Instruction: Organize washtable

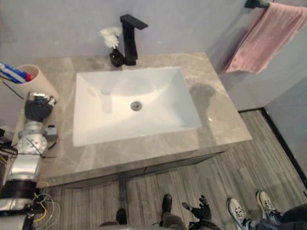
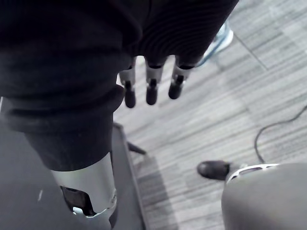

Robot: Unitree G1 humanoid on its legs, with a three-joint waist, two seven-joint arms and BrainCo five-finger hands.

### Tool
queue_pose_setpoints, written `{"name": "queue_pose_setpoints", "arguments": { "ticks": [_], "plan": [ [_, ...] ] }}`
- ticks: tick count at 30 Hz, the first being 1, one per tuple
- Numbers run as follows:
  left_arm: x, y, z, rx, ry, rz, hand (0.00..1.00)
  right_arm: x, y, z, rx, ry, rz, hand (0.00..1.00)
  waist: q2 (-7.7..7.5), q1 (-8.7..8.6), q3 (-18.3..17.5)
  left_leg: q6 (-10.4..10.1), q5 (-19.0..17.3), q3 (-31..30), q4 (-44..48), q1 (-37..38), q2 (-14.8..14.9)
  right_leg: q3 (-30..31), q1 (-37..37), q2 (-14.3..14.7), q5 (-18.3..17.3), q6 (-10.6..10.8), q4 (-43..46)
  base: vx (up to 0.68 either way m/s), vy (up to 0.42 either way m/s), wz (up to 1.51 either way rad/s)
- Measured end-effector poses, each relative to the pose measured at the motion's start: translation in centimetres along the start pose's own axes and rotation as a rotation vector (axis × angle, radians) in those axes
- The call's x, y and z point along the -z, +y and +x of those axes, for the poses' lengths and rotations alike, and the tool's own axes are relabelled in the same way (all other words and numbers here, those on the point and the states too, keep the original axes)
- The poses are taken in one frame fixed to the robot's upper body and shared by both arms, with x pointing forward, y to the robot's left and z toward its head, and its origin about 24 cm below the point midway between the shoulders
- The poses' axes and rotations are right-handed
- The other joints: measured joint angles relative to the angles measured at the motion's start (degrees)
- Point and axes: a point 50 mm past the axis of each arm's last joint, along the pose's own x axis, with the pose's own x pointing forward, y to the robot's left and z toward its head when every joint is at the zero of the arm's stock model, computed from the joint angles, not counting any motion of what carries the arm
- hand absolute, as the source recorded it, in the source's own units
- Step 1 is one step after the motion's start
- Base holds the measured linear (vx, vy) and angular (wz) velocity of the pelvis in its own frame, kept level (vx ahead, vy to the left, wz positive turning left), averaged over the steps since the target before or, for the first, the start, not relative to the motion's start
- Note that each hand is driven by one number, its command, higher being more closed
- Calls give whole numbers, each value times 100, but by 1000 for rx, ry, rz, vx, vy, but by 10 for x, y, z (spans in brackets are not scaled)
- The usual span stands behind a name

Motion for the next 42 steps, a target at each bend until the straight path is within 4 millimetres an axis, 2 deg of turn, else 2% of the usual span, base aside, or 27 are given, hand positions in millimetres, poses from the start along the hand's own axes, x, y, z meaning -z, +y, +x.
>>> {"name": "queue_pose_setpoints", "arguments": {
  "ticks": [17, 21, 23, 27, 32, 36, 39, 42],
  "plan": [
    [-4, 0, 12, -29, -5, -4, 100, 3, 3, -1, -4, 10, 8, 0, -147, -24, 47, -1, 2, -9, 80, -104, -3, -37, -61, -13, 0, -1, 1, 0, 0, 0],
    [-7, -9, 11, 1, -19, -8, 100, 2, 3, -1, -5, 10, 8, 0, -141, -21, 53, 1, 3, -101, 87, -81, -3, -163, 20, -16, -1, -1, 1, 11, -6, 12],
    [-17, -19, 8, 19, -54, -52, 100, 1, 5, 0, -9, 5, 7, 0, -139, -12, 55, 3, 4, -189, 87, -41, -4, -275, 115, -20, -1, -1, 0, 13, -1, 22],
    [-48, -38, -8, 56, -177, -174, 100, -5, 12, 2, -35, -10, 1, 0, -116, 20, 70, 5, 5, -342, 127, -29, -21, -319, 237, -49, -2, 0, 1, 6, 10, 19],
    [-69, -49, -31, 70, -256, -318, 100, -8, 15, 6, -43, -12, -1, 0, -15, 72, 137, 4, 6, -516, 172, 3, -26, -477, 383, -60, -19, 21, 1, -3, -3, 18],
    [-86, -44, -50, 72, -339, -396, 100, -2, 15, 7, -43, 21, -13, 0, 61, 248, 169, -6, 14, -738, 188, 49, -129, -658, 587, -177, -275, 319, 2, -16, -29, 31],
    [-93, -38, -59, 61, -379, -440, 100, -2, 15, 8, -58, 20, -43, 0, 144, 319, 175, -33, 49, -990, 193, 40, -168, -917, 733, -207, -412, 410, 2, -21, -54, 46],
    [-87, -24, -69, 5, -373, -457, 100, -8, 17, 13, -64, 11, -52, 0, 241, 361, 150, -60, 100, -1237, 179, 42, -182, -1149, 868, -203, -455, 414, 2, -12, -33, 43]
  ]
}}
